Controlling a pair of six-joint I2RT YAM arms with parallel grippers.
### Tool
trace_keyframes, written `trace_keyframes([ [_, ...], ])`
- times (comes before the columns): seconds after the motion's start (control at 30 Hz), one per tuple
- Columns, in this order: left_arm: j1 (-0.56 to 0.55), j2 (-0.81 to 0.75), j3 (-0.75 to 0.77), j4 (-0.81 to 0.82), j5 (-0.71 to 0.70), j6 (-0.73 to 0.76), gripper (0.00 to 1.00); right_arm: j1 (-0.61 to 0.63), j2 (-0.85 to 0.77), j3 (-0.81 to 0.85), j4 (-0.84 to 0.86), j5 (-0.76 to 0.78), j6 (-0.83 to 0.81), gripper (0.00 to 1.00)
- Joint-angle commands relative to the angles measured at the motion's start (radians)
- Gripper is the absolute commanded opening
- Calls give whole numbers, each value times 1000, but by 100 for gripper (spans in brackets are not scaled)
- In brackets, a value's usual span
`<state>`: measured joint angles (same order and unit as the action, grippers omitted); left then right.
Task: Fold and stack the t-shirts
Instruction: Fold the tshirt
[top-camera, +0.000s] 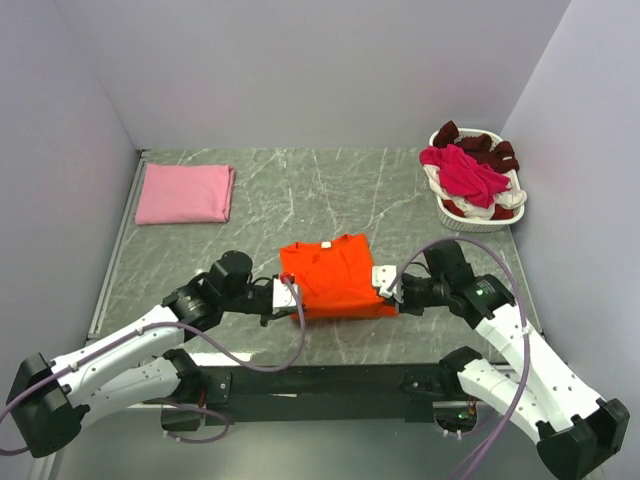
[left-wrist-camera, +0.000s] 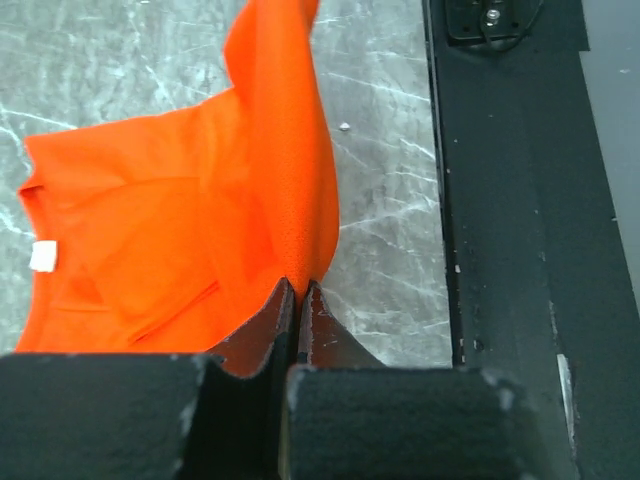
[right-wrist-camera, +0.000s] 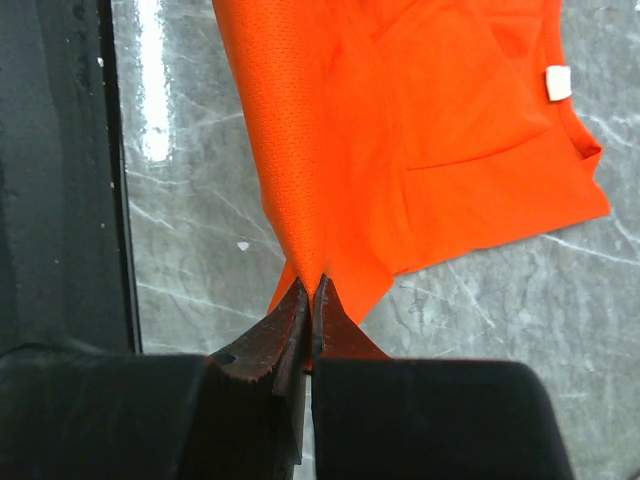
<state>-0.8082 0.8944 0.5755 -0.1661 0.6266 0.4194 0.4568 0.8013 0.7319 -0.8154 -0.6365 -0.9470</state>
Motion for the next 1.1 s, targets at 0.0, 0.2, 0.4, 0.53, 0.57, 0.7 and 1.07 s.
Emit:
trace_keyframes([
  [0.0, -3, -14, 20, -1, -48, 8, 0, 11, 19, 30, 28, 32, 56, 0],
  [0.2, 27, 55, 60, 40, -171, 97, 0, 13, 153, 168, 114, 101, 73, 0],
  [0.4, 222, 188, 136, 128, -97, 137, 0, 2, 360, 328, 183, 191, 63, 0],
  [0.53, 305, 314, 202, 158, -59, 153, 0, -32, 531, 431, 196, 190, 76, 0],
  [0.57, 314, 358, 220, 158, -57, 153, 0, -36, 558, 464, 209, 187, 79, 0],
  [0.7, 371, 455, 254, 238, -53, 141, 0, -47, 682, 550, 237, 201, 100, 0],
  [1.07, 455, 702, 365, 333, -114, 49, 0, -73, 952, 708, 329, 273, 192, 0],
])
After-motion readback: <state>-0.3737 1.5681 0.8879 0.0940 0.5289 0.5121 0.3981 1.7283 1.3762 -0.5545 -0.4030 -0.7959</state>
